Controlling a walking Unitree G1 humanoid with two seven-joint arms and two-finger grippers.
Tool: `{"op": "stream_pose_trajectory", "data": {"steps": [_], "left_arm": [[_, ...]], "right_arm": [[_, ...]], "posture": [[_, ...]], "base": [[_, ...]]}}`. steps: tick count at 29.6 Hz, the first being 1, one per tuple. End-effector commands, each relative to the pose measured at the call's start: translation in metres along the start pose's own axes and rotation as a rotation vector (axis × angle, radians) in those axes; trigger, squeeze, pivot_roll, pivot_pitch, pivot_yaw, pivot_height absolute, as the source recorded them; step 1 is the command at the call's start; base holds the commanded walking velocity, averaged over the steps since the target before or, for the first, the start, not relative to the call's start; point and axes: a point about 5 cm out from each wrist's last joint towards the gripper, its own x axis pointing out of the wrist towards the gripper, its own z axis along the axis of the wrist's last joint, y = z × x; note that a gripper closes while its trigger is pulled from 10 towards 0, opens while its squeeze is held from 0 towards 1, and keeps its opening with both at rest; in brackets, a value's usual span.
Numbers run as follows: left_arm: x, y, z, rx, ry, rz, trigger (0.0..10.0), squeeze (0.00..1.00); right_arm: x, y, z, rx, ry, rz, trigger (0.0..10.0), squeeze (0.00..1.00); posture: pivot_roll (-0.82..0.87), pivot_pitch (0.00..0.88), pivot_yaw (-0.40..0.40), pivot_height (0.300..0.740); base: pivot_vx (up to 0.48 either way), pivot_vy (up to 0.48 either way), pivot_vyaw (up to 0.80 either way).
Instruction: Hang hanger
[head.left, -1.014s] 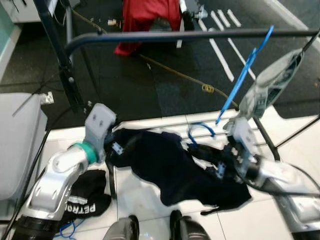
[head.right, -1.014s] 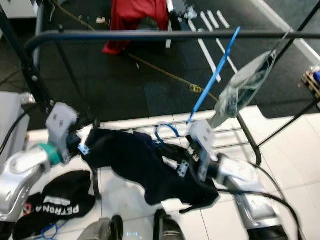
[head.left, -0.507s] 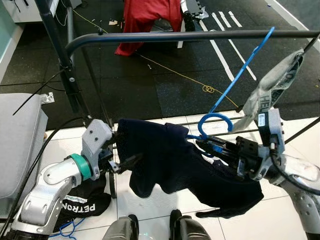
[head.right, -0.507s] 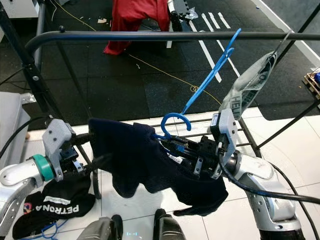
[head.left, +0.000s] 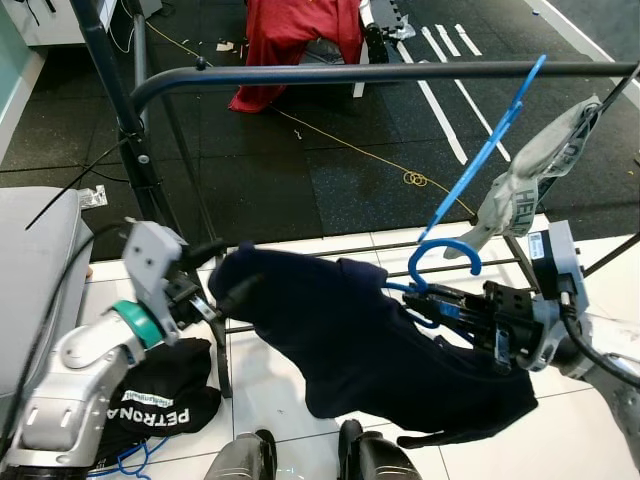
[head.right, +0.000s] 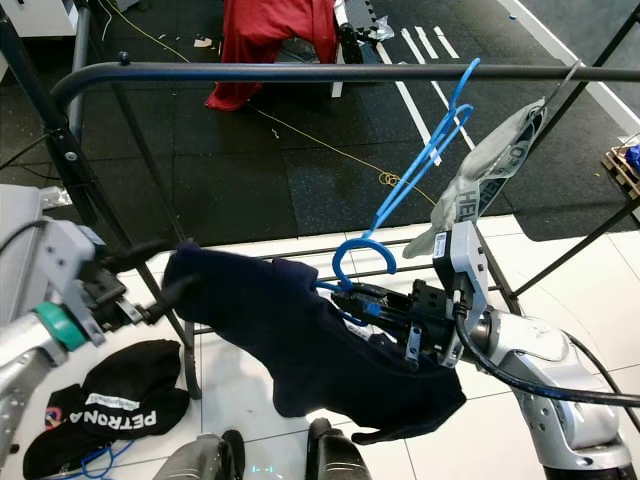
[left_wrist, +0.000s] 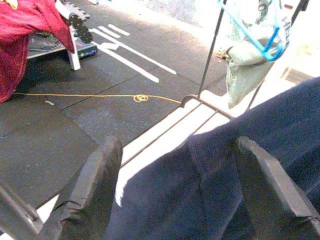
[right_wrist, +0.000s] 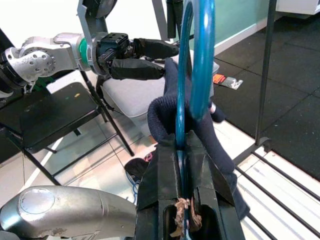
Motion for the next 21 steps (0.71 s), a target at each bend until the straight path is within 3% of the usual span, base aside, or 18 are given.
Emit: {"op": "stream_pose_trajectory", "data": {"steps": [1, 3, 4, 6, 7, 11, 13, 14, 18, 21], "left_arm": [[-0.006, 0.0, -0.007, -0.007, 0.031, -0.024, 10.0, 0.65], [-0.006, 0.0, -0.007, -0.007, 0.031, -0.024, 10.0, 0.65], [-0.009, -0.003, -0.011, -0.002, 0.06, -0.062, 10.0, 0.13], [-0.009, -0.003, -0.011, -0.002, 0.06, -0.062, 10.0, 0.13], [-0.012, -0.009, -0.017, -0.022, 0.087, -0.119, 10.0, 0.0], [-0.016, -0.015, -0.022, -0.03, 0.103, -0.164, 10.0, 0.0], [-0.022, -0.018, -0.025, -0.078, 0.098, -0.208, 10.0, 0.0], [-0.027, -0.019, -0.026, -0.111, 0.086, -0.225, 10.0, 0.98], [-0.034, -0.019, -0.024, -0.145, 0.066, -0.246, 10.0, 1.0], [-0.03, -0.025, -0.023, -0.187, 0.057, -0.276, 10.0, 1.0]], "right_arm": [[-0.002, 0.003, 0.005, -0.028, 0.004, 0.02, 10.0, 0.0], [-0.002, 0.003, 0.005, -0.028, 0.004, 0.02, 10.0, 0.0], [-0.002, 0.003, 0.004, -0.027, 0.007, 0.018, 10.0, 0.0], [-0.002, 0.003, 0.004, -0.027, 0.007, 0.018, 10.0, 0.0], [-0.003, 0.002, 0.004, -0.026, 0.006, 0.016, 10.0, 0.0], [-0.003, 0.001, 0.005, -0.027, 0.005, 0.014, 10.0, 0.0], [-0.004, -0.001, 0.005, -0.037, 0.001, -0.001, 10.0, 0.0], [-0.005, -0.004, 0.006, -0.045, -0.002, -0.013, 10.0, 0.0], [-0.007, -0.006, 0.01, -0.042, -0.022, -0.018, 10.0, 0.0], [-0.004, -0.006, 0.011, -0.043, -0.021, -0.007, 10.0, 0.0]], "posture": [[-0.1, 0.106, 0.015, 0.74], [-0.1, 0.106, 0.015, 0.74], [-0.11, 0.104, 0.015, 0.74], [-0.11, 0.104, 0.015, 0.74], [-0.1, 0.102, 0.013, 0.74], [-0.1, 0.101, 0.012, 0.74], [-0.1, 0.104, 0.01, 0.74], [-0.1, 0.107, 0.008, 0.74], [-0.1, 0.107, 0.008, 0.74], [-0.1, 0.107, 0.015, 0.74]], "base": [[0.0, 0.0, 0.0], [0.0, 0.0, 0.0], [0.0, 0.0, 0.0], [0.0, 0.0, 0.0], [0.0, 0.0, 0.0], [0.0, 0.0, 0.0], [0.0, 0.0, 0.0], [0.0, 0.0, 0.0], [0.0, 0.0, 0.0], [0.0, 0.0, 0.0]]}}
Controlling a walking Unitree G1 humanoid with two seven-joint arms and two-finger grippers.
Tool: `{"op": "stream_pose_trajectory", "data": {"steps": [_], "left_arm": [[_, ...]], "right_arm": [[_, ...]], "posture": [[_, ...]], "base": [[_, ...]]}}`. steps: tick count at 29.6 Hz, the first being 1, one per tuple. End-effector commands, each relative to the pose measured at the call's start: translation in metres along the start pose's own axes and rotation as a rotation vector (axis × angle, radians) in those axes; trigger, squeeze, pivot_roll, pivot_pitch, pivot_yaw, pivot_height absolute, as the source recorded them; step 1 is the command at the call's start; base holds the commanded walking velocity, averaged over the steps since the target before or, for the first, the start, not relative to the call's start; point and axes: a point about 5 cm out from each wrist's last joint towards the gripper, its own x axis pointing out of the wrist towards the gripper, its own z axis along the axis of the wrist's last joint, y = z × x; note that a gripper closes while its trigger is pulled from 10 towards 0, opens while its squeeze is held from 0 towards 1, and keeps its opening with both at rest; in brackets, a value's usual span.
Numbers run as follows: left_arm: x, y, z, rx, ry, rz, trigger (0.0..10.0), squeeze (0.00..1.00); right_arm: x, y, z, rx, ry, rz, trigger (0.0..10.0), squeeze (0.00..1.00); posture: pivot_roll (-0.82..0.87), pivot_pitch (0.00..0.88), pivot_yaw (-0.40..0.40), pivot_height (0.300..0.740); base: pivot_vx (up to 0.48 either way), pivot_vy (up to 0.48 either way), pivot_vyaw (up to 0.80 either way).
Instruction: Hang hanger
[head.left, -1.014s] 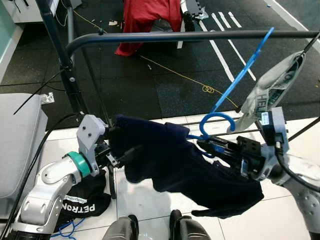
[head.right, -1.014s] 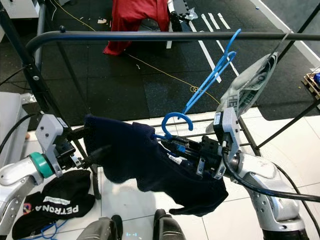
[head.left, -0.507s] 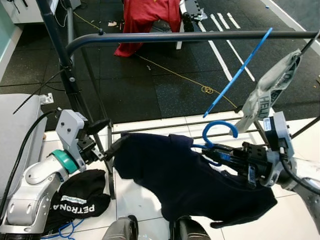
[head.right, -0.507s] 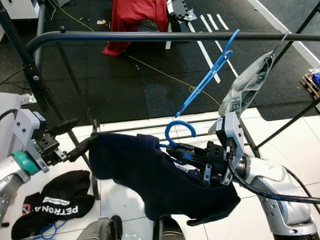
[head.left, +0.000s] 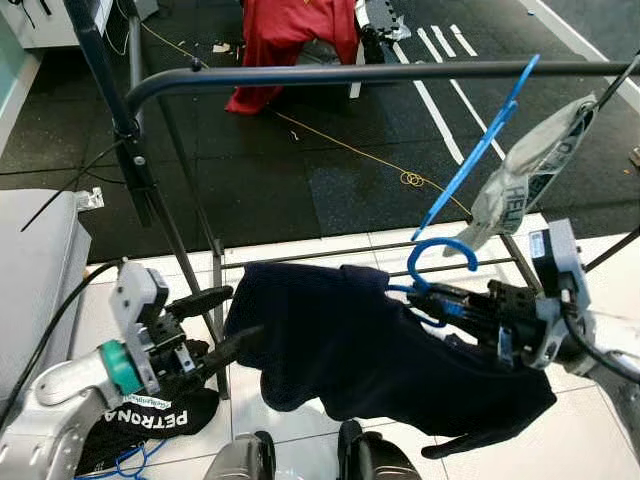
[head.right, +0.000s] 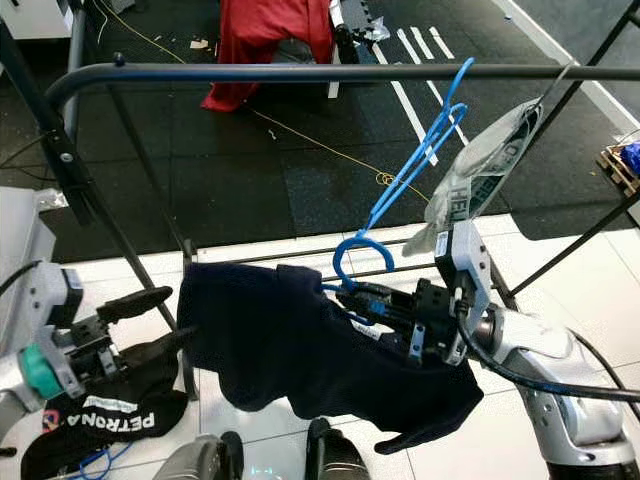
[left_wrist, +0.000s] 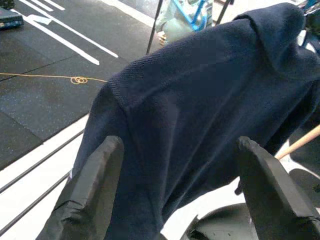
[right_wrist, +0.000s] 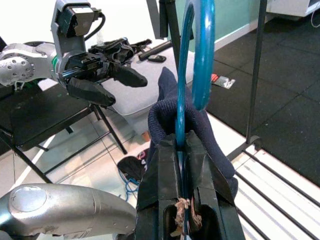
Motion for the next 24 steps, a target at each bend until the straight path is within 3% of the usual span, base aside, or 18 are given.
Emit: {"op": "stream_pose_trajectory", "data": {"steps": [1, 9, 16, 24], "left_arm": [[0.004, -0.008, -0.001, -0.051, -0.004, -0.05, 10.0, 1.0], [0.014, -0.008, 0.004, -0.048, -0.05, -0.052, 10.0, 1.0], [0.034, -0.007, 0.011, -0.04, -0.152, -0.008, 10.0, 1.0], [0.04, -0.02, 0.003, -0.073, -0.086, -0.116, 10.0, 1.0]], "right_arm": [[-0.002, -0.001, 0.005, -0.018, -0.015, 0.009, 10.0, 0.0], [0.004, 0.0, 0.007, -0.021, -0.027, 0.026, 10.0, 0.0], [0.013, 0.003, 0.009, -0.014, -0.054, 0.058, 10.0, 0.0], [0.017, 0.003, 0.01, -0.014, -0.065, 0.062, 10.0, 0.0]], "posture": [[-0.1, 0.108, 0.017, 0.74], [-0.1, 0.106, 0.023, 0.74], [-0.1, 0.109, 0.027, 0.74], [-0.1, 0.111, 0.035, 0.74]], "base": [[0.0, 0.0, 0.0], [0.0, 0.0, 0.0], [0.0, 0.0, 0.0], [0.0, 0.0, 0.0]]}}
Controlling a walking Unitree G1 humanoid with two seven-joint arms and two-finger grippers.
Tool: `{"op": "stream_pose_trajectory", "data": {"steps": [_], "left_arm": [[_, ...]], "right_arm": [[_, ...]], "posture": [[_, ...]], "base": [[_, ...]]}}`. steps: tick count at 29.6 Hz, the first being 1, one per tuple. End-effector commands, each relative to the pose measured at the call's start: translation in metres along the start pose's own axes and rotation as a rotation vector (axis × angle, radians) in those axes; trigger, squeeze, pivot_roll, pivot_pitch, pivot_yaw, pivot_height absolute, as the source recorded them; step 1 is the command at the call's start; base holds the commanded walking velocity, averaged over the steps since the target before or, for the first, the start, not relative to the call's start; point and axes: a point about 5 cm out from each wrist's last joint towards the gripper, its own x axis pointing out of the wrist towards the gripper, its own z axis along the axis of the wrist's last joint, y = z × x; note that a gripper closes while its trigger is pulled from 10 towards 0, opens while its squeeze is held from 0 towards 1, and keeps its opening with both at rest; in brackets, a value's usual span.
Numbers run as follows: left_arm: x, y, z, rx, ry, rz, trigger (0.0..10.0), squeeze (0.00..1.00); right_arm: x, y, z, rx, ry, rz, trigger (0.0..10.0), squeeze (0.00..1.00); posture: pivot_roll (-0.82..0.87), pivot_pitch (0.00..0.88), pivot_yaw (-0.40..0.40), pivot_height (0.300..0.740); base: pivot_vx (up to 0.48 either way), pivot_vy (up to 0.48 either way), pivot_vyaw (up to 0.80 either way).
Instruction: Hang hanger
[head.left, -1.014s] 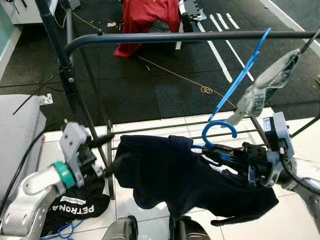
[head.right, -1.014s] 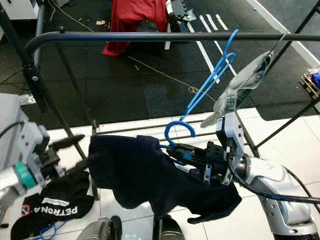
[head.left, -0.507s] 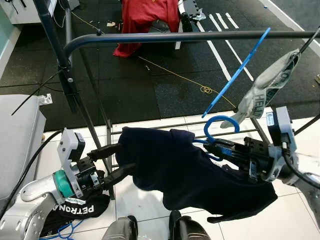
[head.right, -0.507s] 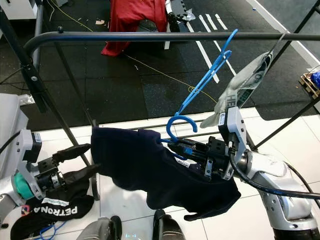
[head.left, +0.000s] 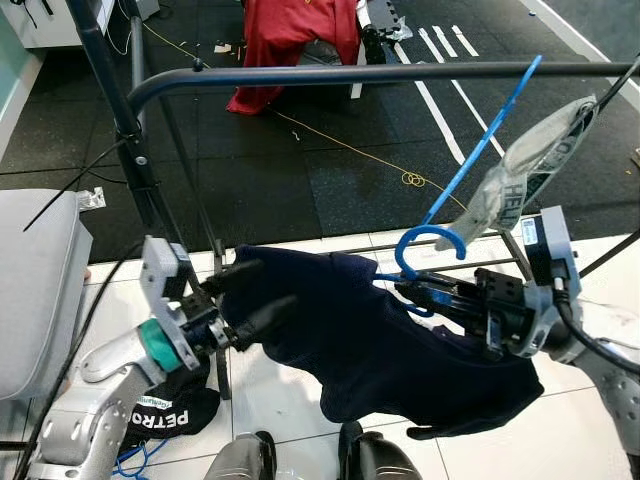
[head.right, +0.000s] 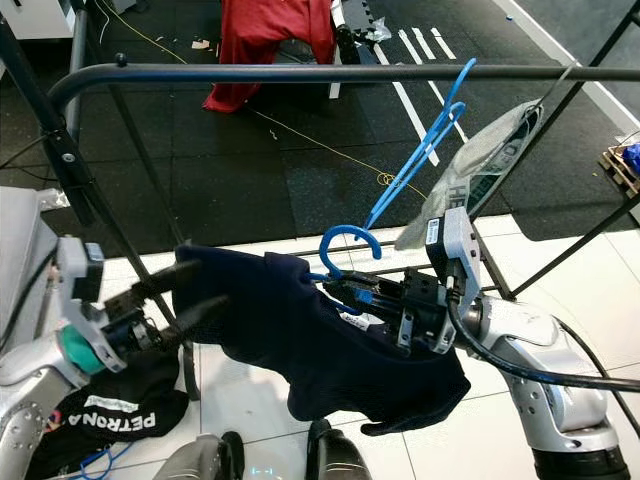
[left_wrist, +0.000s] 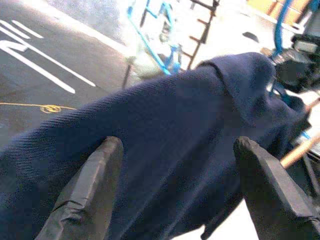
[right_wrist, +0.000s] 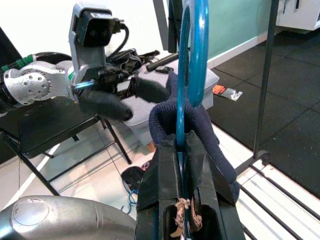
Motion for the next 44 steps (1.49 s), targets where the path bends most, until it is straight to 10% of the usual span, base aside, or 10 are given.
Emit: {"op": "stream_pose_trajectory", "data": {"steps": [1, 7, 10, 11, 24, 25, 26, 27, 44], "left_arm": [[-0.002, -0.004, -0.006, -0.011, 0.032, -0.025, 10.0, 1.0], [-0.003, 0.003, -0.013, 0.061, 0.056, 0.017, 10.0, 1.0], [-0.001, 0.009, -0.015, 0.094, 0.049, 0.047, 10.0, 0.07], [0.0, 0.01, -0.015, 0.094, 0.045, 0.05, 10.0, 0.0], [0.028, 0.007, -0.017, 0.102, 0.015, -0.02, 10.0, 0.0], [0.027, 0.007, -0.019, 0.097, 0.024, -0.022, 4.6, 0.0], [0.027, 0.007, -0.019, 0.097, 0.024, -0.022, 4.6, 0.0], [0.025, 0.008, -0.02, 0.088, 0.031, -0.018, 0.0, 0.0], [0.024, 0.011, -0.022, 0.079, 0.017, 0.0, 0.0, 0.0]], "right_arm": [[0.003, 0.003, 0.005, -0.011, -0.028, 0.028, 10.0, 0.0], [0.006, 0.003, 0.01, -0.012, -0.041, 0.04, 10.0, 0.0], [0.007, 0.005, 0.013, -0.003, -0.047, 0.06, 10.0, 0.0], [0.008, 0.005, 0.013, -0.001, -0.046, 0.066, 10.0, 0.0], [0.014, 0.007, 0.011, 0.004, -0.022, 0.102, 10.0, 0.0], [0.014, 0.006, 0.011, 0.001, -0.019, 0.097, 10.0, 0.0], [0.014, 0.006, 0.011, 0.001, -0.019, 0.097, 10.0, 0.0], [0.014, 0.006, 0.011, 0.0, -0.017, 0.093, 10.0, 0.0], [0.013, 0.004, 0.013, -0.002, -0.007, 0.094, 10.0, 0.0]], "posture": [[-0.1, 0.111, 0.035, 0.74], [-0.1, 0.111, 0.039, 0.74], [-0.1, 0.109, 0.039, 0.74], [-0.1, 0.109, 0.039, 0.74], [-0.1, 0.1, 0.05, 0.74], [-0.1, 0.1, 0.05, 0.74], [-0.1, 0.1, 0.05, 0.74], [-0.1, 0.1, 0.05, 0.74], [-0.1, 0.1, 0.043, 0.74]], "base": [[0.0, 0.0, 0.0], [0.0, 0.0, 0.0], [0.0, 0.0, 0.0], [0.0, 0.0, 0.0], [0.0, 0.0, 0.0], [0.0, 0.0, 0.0], [0.0, 0.0, 0.0], [0.0, 0.0, 0.0], [0.0, 0.0, 0.0]]}}
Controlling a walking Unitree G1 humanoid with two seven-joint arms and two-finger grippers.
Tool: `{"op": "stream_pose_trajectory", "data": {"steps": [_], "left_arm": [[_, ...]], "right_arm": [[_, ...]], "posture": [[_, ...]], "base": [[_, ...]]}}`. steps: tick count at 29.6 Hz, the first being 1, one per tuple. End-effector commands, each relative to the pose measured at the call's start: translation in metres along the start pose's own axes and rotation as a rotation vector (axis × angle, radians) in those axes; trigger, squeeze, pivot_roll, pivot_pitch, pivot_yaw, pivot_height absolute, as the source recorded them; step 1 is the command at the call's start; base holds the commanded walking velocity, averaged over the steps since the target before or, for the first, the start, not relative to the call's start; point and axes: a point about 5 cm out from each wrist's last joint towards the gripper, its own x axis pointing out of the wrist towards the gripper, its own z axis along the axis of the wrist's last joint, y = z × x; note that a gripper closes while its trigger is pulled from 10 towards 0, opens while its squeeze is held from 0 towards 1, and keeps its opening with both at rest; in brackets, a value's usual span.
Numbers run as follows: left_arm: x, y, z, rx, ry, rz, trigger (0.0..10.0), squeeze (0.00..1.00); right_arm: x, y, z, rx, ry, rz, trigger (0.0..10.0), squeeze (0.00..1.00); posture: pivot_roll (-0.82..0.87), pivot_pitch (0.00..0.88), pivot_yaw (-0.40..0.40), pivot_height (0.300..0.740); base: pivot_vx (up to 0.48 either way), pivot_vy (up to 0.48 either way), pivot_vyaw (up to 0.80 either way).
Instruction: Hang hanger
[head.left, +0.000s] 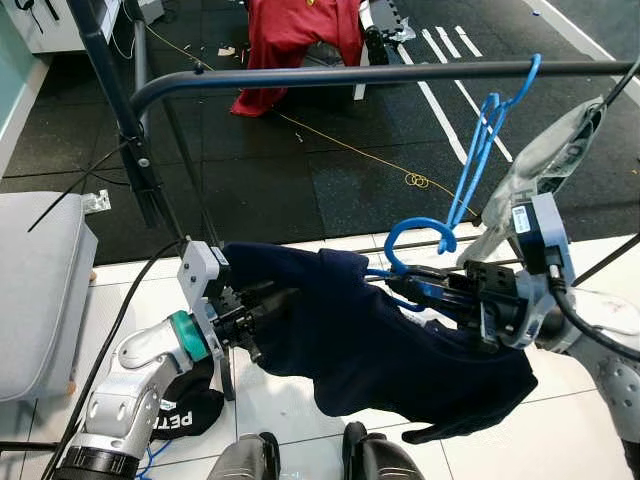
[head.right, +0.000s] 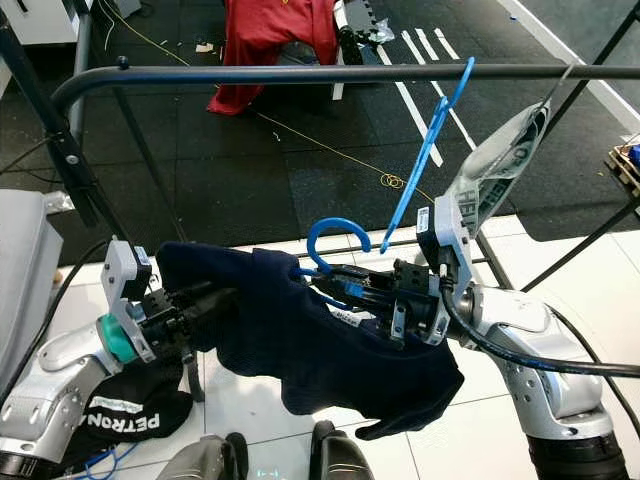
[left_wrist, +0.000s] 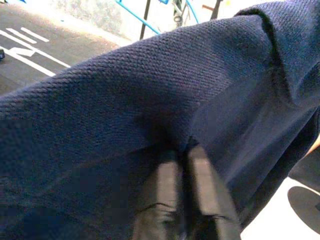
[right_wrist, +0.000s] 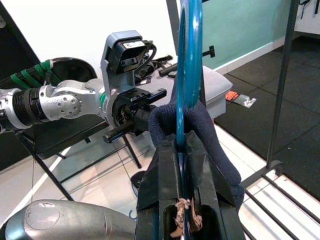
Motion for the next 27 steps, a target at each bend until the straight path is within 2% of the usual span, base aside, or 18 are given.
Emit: {"op": "stream_pose_trajectory", "data": {"steps": [1, 4, 5, 8, 9, 15, 17, 18, 20, 27], "left_arm": [[0.0, -0.003, -0.005, -0.005, 0.014, -0.02, 0.0, 0.0], [-0.003, 0.001, -0.005, 0.027, 0.03, 0.015, 0.0, 0.0], [-0.009, 0.006, -0.006, 0.054, 0.047, 0.051, 10.0, 0.0], [-0.016, 0.01, -0.007, 0.061, 0.057, 0.085, 10.0, 0.0], [-0.022, 0.014, -0.006, 0.064, 0.058, 0.117, 10.0, 1.0], [-0.031, 0.021, -0.002, 0.056, 0.045, 0.149, 10.0, 1.0], [-0.043, 0.032, 0.004, 0.069, 0.047, 0.193, 10.0, 1.0], [-0.043, 0.032, 0.004, 0.069, 0.047, 0.193, 10.0, 1.0], [-0.054, 0.039, 0.007, 0.08, 0.072, 0.206, 10.0, 1.0], [-0.067, 0.041, 0.005, 0.093, 0.126, 0.196, 10.0, 1.0]], "right_arm": [[0.002, 0.004, 0.004, -0.012, -0.001, 0.039, 10.0, 0.0], [0.001, 0.003, 0.003, -0.011, 0.002, 0.035, 10.0, 0.0], [0.0, 0.003, 0.003, -0.012, 0.005, 0.028, 10.0, 0.0], [-0.001, 0.002, 0.002, -0.013, 0.007, 0.021, 10.0, 0.0], [-0.002, 0.002, 0.002, -0.014, 0.008, 0.016, 10.0, 0.0], [-0.003, 0.001, 0.002, -0.01, 0.01, 0.015, 10.0, 0.0], [-0.005, 0.002, 0.001, -0.005, 0.022, 0.02, 10.0, 0.0], [-0.005, 0.002, 0.001, -0.005, 0.022, 0.02, 10.0, 0.0], [-0.008, 0.002, 0.0, -0.004, 0.033, 0.02, 10.0, 0.0], [-0.013, 0.004, 0.001, -0.004, 0.044, 0.019, 10.0, 0.0]], "posture": [[-0.1, 0.102, 0.045, 0.74], [-0.1, 0.103, 0.046, 0.74], [-0.1, 0.105, 0.047, 0.74], [-0.1, 0.106, 0.047, 0.74], [-0.09, 0.108, 0.046, 0.74], [-0.09, 0.107, 0.046, 0.74], [-0.09, 0.107, 0.048, 0.74], [-0.09, 0.107, 0.048, 0.74], [-0.09, 0.107, 0.049, 0.74], [-0.09, 0.102, 0.054, 0.74]], "base": [[0.0, 0.0, 0.0], [0.0, 0.0, 0.0], [0.0, 0.0, 0.0], [0.0, 0.0, 0.0], [0.0, 0.0, 0.0], [0.0, 0.0, 0.0], [0.0, 0.0, 0.0], [0.0, 0.0, 0.0], [0.0, 0.0, 0.0], [0.0, 0.0, 0.0]]}}
